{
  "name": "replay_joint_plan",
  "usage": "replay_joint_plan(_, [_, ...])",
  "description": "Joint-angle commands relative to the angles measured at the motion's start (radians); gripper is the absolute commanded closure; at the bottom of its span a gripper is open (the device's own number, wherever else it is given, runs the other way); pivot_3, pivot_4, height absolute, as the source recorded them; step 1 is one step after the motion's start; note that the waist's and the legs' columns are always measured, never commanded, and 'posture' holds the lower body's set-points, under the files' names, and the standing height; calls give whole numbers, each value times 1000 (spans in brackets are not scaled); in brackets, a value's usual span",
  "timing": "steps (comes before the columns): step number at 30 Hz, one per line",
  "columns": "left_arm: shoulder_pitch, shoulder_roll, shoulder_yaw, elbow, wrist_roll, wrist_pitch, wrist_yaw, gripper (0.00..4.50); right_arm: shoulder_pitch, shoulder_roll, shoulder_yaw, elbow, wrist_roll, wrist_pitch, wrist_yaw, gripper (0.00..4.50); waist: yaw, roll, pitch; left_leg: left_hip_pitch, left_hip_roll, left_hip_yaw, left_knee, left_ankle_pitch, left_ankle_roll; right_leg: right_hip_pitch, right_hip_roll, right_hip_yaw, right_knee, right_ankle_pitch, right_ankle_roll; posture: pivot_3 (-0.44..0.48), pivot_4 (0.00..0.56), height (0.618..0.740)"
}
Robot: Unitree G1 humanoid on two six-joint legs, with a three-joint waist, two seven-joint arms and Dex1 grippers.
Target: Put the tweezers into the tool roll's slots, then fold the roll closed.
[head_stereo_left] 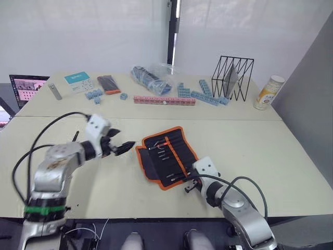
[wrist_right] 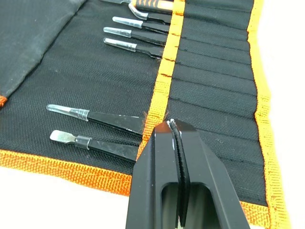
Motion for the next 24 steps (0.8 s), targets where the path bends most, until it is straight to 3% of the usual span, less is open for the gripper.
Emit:
replay_joint_plan(1, [151, -52, 161, -147, -47, -42, 93, 32, 37, -27, 30, 101, 8, 49, 41, 4500, -1, 0, 0, 0, 0, 0, 0, 0, 0, 0, 0, 0, 0, 0, 0, 0, 150, 737])
replay_joint_plan(6, [426, -130, 315, -217, -50, -168, 144, 32, 32, -40, 33, 106, 8, 41, 59, 4500, 2, -2, -1, 1, 1, 0, 0, 0, -1, 1, 0, -1, -1, -2, -3, 0, 150, 737])
replay_joint_plan(13, [605, -196, 507, -171, -114, -268, 208, 32, 25, -57, 33, 116, 11, 33, 87, 4500, 11, -3, -1, 1, 2, 1, 5, -8, -12, -3, -1, -2, -3, -8, -5, 0, 150, 737])
replay_joint_plan(17, [697, -219, 521, -163, -123, -318, 200, 32, 16, -58, 35, 120, 12, 36, 96, 4500, 5, -3, -2, -2, 2, 2, 7, -8, -13, -2, -3, -2, -14, -8, -5, 0, 150, 737])
replay_joint_plan(24, [698, -205, 477, -175, -147, -322, 237, 32, -4, -48, 42, 144, 7, 30, 111, 4500, -4, -3, -2, -4, 2, 3, 7, -8, -13, -4, -4, -3, -16, -8, -5, 0, 150, 737])
